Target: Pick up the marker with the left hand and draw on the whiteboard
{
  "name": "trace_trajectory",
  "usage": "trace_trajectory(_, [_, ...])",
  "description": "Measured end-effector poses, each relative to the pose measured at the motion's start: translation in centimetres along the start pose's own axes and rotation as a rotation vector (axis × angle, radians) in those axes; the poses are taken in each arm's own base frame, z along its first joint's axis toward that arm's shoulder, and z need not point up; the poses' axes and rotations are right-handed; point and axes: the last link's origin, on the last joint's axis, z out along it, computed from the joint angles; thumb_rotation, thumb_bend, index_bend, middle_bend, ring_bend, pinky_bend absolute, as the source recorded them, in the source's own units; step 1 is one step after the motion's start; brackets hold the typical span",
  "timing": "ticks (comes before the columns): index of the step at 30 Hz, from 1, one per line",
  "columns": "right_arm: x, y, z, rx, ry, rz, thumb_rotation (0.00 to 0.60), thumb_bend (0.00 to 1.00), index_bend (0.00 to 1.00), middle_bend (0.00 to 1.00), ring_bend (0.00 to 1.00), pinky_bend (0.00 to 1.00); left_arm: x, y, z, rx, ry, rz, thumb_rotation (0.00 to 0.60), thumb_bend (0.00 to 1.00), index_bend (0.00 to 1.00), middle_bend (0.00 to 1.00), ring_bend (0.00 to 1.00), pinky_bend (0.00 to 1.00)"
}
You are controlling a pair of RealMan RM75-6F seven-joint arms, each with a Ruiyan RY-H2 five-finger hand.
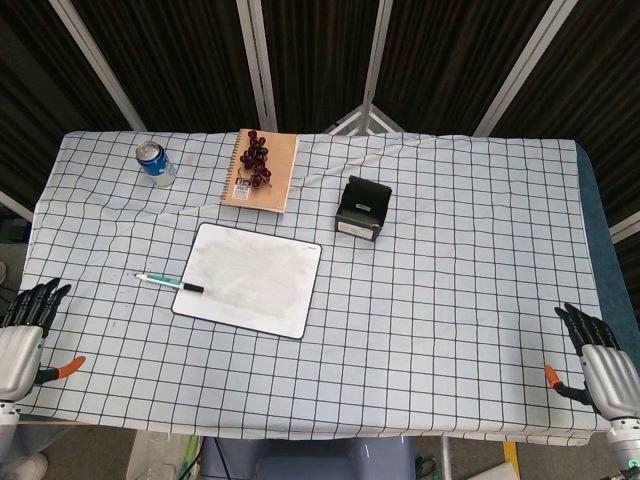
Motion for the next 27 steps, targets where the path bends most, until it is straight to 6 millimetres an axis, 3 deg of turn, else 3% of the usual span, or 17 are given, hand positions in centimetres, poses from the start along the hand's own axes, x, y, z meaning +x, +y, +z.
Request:
trace_trajectory(20, [0.0,0.0,0.0,-0.005,-0.001,0.008,0.600,0.35,0.00,0.00,0.00,0.00,-0.2,-0.3,0.7,0.006,-0.019,0.024,0.600,0.12,0.03,0.00,0.00,0.00])
trace_trajectory(27, [-0.1,0.0,0.0,-0.006,-0.008,0.017,0.600,0.35,0.00,0.00,0.00,0.00,-0.5,-0.2,3.9,0.002,-0.066,0.095,0.600,0.19,0.16,0.00,0.00,0.00])
